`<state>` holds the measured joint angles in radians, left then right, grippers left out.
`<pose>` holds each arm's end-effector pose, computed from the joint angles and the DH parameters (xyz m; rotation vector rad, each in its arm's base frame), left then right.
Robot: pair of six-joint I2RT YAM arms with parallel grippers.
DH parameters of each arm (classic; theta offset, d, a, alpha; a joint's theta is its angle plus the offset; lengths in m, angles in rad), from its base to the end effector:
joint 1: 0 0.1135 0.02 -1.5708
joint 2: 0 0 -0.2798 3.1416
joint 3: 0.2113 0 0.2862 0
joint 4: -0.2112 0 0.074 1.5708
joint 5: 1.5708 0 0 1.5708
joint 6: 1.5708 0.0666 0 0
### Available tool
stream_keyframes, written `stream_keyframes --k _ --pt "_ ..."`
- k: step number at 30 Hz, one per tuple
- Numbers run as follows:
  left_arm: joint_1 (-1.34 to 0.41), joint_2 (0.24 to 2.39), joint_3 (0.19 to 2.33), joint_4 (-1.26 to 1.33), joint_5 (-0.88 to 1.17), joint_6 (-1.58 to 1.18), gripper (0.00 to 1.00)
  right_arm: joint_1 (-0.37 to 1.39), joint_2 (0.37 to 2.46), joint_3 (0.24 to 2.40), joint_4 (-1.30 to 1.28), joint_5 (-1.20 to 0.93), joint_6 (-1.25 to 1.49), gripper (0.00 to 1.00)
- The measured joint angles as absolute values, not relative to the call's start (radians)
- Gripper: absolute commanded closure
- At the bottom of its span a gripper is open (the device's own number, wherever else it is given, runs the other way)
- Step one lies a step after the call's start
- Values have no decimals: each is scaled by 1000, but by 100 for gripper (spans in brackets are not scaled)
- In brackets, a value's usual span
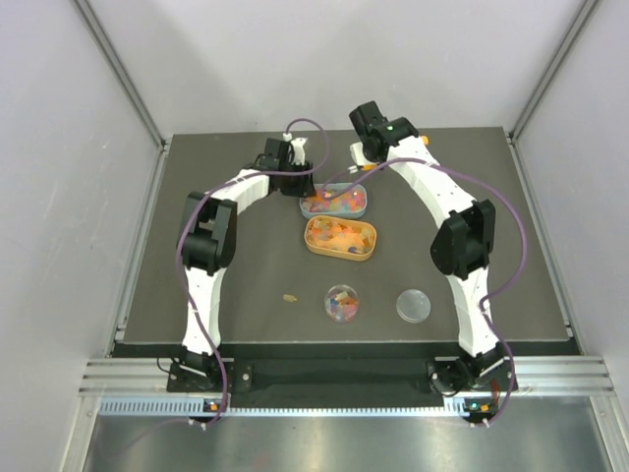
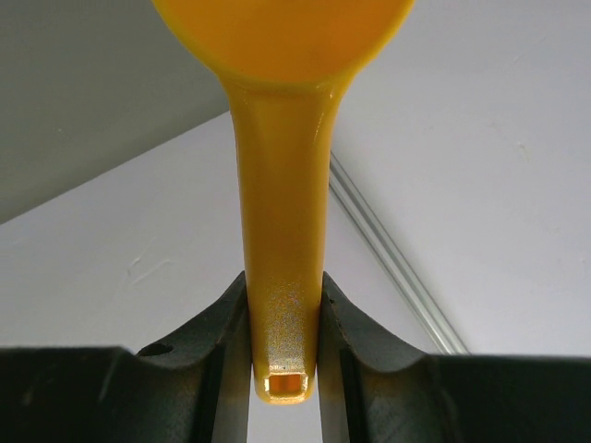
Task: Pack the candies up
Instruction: Adjust the storage box at the center of the board.
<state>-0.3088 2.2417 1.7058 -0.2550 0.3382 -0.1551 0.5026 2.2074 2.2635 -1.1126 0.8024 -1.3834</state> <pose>0.5282 -0.1917 0.1441 0.3501 2.3659 -0.6219 0.4801 0.2093 0.3094 -2.0156 1.8365 -1.3438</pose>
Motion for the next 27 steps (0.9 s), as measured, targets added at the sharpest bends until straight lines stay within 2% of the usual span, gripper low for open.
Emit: stream_keyframes --k 5,10,27 --pt "-324 2244 1714 -260 326 -147 51 496 2206 2243 -1124 782 -1346 100" --pt "-355 2251 1722 -259 324 -121 57 495 2206 2225 -1140 763 -1312 100" --pt "-375 2246 1723 -276 351 51 57 495 2202 2188 -1168 746 -1243 100"
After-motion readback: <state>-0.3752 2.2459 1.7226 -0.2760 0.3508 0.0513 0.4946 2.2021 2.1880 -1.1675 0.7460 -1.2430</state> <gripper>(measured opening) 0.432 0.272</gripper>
